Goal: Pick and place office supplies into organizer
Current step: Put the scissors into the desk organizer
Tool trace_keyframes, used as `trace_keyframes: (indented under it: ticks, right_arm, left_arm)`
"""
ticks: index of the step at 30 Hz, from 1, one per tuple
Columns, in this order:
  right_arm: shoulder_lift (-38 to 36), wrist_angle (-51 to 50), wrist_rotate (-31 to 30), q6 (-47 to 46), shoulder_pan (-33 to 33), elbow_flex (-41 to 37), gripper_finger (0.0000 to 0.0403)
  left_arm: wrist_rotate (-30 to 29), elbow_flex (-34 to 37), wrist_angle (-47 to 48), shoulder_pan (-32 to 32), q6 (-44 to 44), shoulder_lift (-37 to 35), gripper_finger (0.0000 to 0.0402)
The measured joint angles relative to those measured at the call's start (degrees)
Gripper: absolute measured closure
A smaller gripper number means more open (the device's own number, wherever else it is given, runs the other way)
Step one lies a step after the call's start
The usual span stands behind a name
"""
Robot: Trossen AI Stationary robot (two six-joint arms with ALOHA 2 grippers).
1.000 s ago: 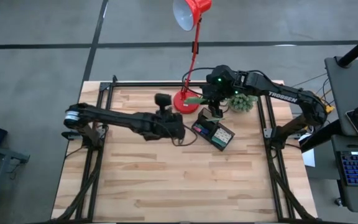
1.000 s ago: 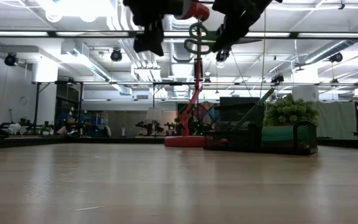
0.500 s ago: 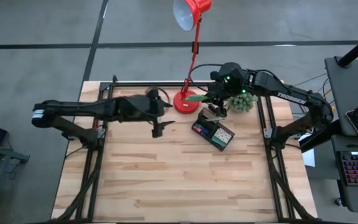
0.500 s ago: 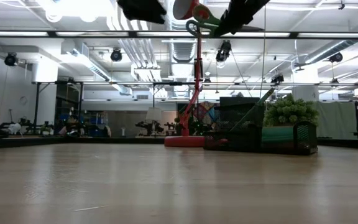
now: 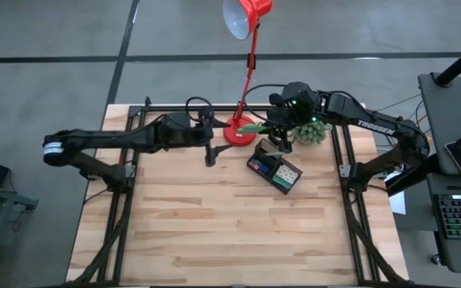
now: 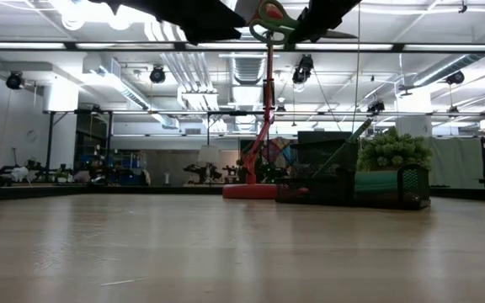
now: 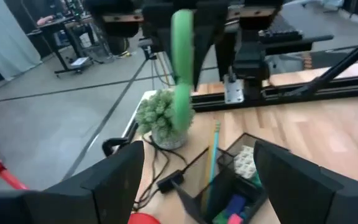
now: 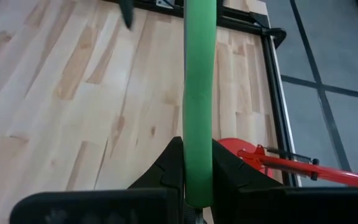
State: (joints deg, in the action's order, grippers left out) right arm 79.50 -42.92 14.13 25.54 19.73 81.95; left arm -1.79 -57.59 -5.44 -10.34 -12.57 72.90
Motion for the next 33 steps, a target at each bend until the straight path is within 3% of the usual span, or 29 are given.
trace_keyframes:
  ticks: [16,21,29,33]
  right_arm:
    - [-0.4,0.6,1.3,0.2,0.0,0.0,0.0374]
    - [-0.4,1.0,1.3,0.3,0.0,0.0,0.0374]
    - [-0.4,1.5,0.9,0.0,0.0,0.0,0.0374]
    - [-0.4,1.4,0.7,0.2,0.0,0.0,0.0374]
  left_arm:
    - [4.8,-2.0,-9.2,-3.2,-1.9,5.8,0.0124]
    - [4.7,-2.0,-10.0,-3.6,-2.9,5.8,0.0197]
    - [5.5,-2.0,-11.8,-4.1,-4.7,6.7,0.0371]
    - [5.6,-2.0,-11.7,-4.4,-4.6,6.8,0.0385]
